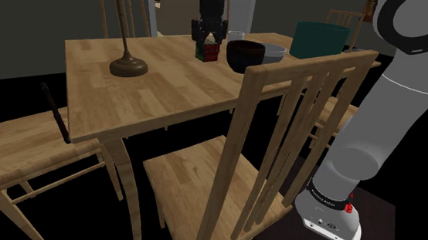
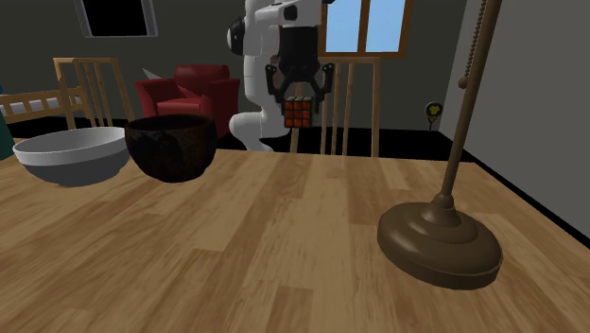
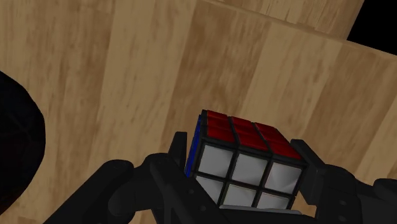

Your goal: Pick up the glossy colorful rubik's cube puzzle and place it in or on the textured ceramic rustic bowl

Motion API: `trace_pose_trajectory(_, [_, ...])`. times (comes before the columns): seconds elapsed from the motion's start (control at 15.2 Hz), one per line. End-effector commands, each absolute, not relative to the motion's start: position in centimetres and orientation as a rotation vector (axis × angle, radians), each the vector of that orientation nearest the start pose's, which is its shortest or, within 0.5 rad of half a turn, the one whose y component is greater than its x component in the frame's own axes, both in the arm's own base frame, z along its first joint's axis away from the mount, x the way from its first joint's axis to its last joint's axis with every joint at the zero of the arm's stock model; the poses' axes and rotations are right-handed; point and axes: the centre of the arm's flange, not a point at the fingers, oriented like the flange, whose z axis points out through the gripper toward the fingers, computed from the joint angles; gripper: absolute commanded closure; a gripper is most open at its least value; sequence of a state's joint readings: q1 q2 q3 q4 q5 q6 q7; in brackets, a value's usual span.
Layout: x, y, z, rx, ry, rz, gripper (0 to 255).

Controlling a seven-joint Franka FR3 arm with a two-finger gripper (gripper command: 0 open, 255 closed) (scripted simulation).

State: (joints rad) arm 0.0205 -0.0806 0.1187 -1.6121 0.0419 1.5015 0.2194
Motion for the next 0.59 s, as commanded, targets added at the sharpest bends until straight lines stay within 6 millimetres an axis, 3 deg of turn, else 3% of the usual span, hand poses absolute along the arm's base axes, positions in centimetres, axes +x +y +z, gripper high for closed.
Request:
trace_pose_trajectory(0.0, [51.6,8.0,65.3,-3.112,0.122,0.057,255])
trace_pose_trajectory(0.53, [51.6,8.0,69.5,-3.112,0.122,0.057,255])
